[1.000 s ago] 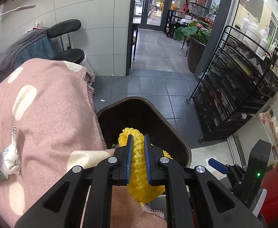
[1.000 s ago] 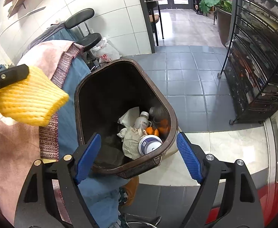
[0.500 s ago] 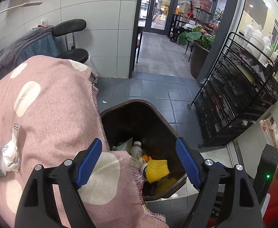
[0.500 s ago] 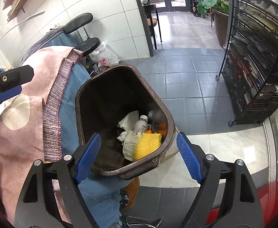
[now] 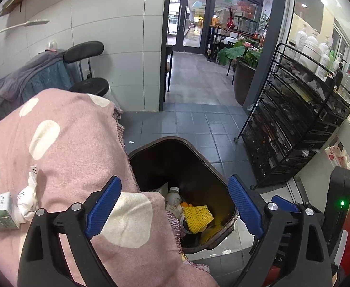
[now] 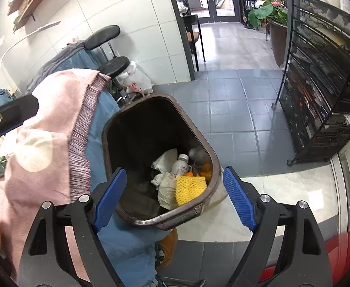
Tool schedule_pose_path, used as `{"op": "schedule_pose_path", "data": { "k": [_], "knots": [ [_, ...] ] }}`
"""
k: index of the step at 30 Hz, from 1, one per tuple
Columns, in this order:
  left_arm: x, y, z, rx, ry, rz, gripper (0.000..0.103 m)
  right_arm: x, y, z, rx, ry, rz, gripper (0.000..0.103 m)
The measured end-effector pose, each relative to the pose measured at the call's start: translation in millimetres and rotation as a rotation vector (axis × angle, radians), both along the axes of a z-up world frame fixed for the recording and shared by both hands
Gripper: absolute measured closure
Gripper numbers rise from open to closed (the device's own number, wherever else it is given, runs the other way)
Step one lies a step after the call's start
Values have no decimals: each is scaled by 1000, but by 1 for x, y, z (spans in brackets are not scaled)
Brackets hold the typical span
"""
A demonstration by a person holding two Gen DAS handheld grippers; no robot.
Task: Collect trash
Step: 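Return the left gripper to the table and grasp the green milk carton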
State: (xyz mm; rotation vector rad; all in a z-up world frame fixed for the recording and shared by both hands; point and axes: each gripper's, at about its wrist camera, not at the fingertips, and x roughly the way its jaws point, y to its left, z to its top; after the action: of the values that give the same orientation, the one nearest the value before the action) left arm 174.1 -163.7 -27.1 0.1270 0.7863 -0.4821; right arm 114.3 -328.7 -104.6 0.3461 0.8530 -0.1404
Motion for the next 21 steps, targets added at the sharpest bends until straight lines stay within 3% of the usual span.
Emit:
{"op": "schedule_pose_path", "data": {
  "k": [10, 21],
  "knots": [
    [-29, 41, 24, 5, -93, 43, 6, 11, 25, 19, -5, -39, 86, 20],
    [-35, 127, 27, 54, -88, 145, 6, 33, 90, 51, 15, -79, 268, 20]
  ]
}}
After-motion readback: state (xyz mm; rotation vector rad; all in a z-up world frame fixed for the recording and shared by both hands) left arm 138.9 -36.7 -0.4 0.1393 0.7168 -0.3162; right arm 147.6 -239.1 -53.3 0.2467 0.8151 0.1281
